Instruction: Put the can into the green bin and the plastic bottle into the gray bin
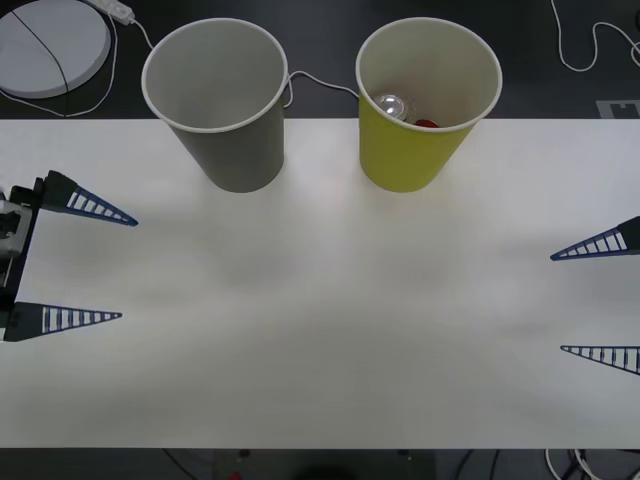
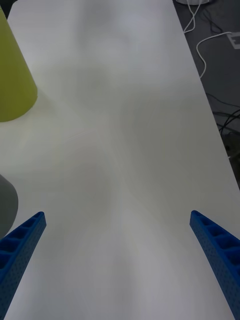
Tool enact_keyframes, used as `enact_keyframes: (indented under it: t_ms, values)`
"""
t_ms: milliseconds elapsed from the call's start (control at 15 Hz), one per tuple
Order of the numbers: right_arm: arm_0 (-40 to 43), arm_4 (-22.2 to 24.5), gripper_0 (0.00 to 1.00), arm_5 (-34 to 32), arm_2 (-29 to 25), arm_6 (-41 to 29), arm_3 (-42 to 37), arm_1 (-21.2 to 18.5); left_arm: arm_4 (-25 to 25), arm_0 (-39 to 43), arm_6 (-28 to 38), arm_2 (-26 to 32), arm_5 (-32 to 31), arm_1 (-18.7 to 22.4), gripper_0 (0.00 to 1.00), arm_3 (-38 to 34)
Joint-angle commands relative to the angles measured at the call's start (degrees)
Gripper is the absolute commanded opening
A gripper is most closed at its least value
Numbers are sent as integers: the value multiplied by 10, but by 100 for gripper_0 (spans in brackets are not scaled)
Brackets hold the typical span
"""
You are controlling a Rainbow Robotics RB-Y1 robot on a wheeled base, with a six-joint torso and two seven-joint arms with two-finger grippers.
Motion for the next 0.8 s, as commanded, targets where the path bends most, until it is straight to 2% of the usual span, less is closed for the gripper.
enact_keyframes:
  t_ms: [67,400,800]
  values:
    - [0,0,100,0,0,0,0,0,-15,1,0,0,2,-3,100,0]
    - [0,0,100,0,0,0,0,0,-47,1,4,0,15,-11,100,1]
    - [0,0,100,0,0,0,0,0,-47,1,4,0,15,-11,100,1]
